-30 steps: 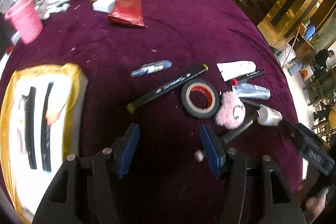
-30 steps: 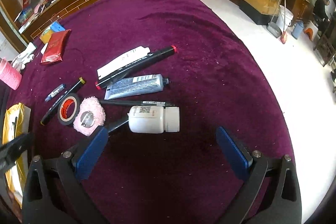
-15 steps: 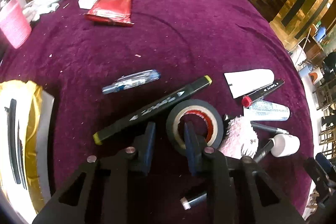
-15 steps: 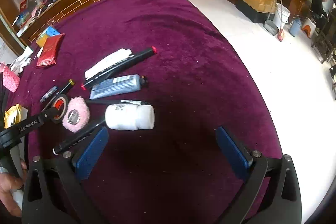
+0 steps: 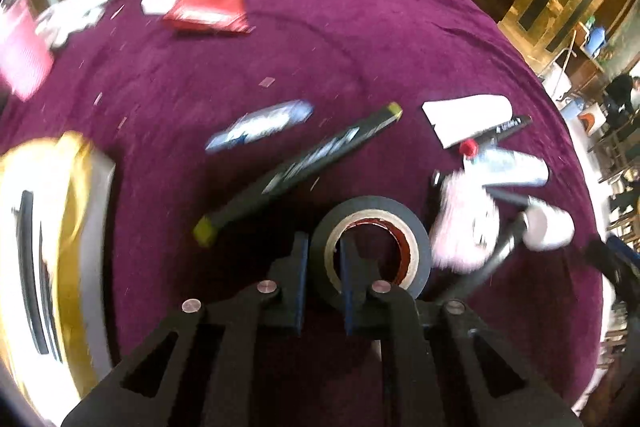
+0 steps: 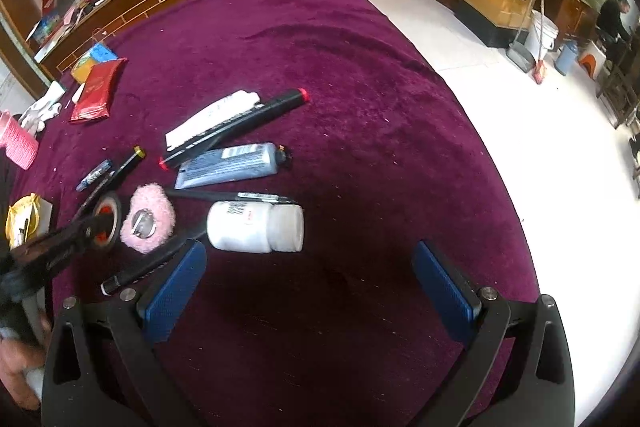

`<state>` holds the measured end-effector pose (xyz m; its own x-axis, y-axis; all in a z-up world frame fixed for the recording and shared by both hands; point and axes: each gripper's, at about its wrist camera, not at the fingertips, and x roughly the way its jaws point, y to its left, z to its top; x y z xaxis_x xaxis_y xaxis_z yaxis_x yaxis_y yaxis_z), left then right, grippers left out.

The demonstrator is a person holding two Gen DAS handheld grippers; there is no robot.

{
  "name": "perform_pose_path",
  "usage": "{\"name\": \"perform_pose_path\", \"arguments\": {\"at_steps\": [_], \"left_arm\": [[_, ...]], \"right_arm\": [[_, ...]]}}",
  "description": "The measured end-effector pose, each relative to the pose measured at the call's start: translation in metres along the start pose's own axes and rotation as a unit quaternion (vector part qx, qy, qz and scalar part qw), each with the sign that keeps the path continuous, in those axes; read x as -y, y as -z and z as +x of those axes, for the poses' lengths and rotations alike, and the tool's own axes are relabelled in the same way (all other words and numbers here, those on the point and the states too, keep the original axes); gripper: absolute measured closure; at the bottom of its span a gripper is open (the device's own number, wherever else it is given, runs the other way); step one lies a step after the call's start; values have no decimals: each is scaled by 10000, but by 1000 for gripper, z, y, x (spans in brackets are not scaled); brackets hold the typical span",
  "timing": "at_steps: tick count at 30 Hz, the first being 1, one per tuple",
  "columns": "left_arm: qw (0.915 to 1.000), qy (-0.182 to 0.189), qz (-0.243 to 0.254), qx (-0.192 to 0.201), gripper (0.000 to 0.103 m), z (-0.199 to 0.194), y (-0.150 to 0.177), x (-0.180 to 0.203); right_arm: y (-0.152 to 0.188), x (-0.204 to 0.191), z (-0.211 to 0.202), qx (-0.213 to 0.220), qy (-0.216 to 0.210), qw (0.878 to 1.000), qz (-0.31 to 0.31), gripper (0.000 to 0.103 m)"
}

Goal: Organize objects
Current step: 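Grasp the black-and-red tape roll with the left tool, then grasp the black marker with yellow end with the right tool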

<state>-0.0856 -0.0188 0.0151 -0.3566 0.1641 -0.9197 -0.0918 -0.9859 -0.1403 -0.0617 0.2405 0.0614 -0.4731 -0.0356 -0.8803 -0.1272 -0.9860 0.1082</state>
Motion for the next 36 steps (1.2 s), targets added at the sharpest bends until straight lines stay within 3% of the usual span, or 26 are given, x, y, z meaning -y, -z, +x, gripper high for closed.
{"name": "perform_pose_path", "arguments": {"at_steps": [8, 16, 19, 22, 28, 36], "left_arm": [[9982, 171, -527, -244, 92, -32, 66, -46], [9995, -155, -188, 186, 89, -28, 63, -30], [9984, 310, -446, 137, 91, -29, 63, -38], [9968, 525, -554, 230, 91, -47, 72, -47], [9927, 775, -688, 612, 91, -89, 79, -64], [9897, 823, -807, 850, 91, -122, 98, -103]], "right_arm": [[-1, -43, 0, -20, -349, 9981, -508, 0], [1, -96, 5, -180, -715, 9935, -867, 0], [1, -107, 3, -217, -801, 9920, -951, 0], [0, -118, 1, -243, -886, 9908, -998, 0], [-15, -150, 11, -534, -1241, 9868, -888, 0], [-37, -180, 54, -1011, -1151, 9880, -181, 4]]}}
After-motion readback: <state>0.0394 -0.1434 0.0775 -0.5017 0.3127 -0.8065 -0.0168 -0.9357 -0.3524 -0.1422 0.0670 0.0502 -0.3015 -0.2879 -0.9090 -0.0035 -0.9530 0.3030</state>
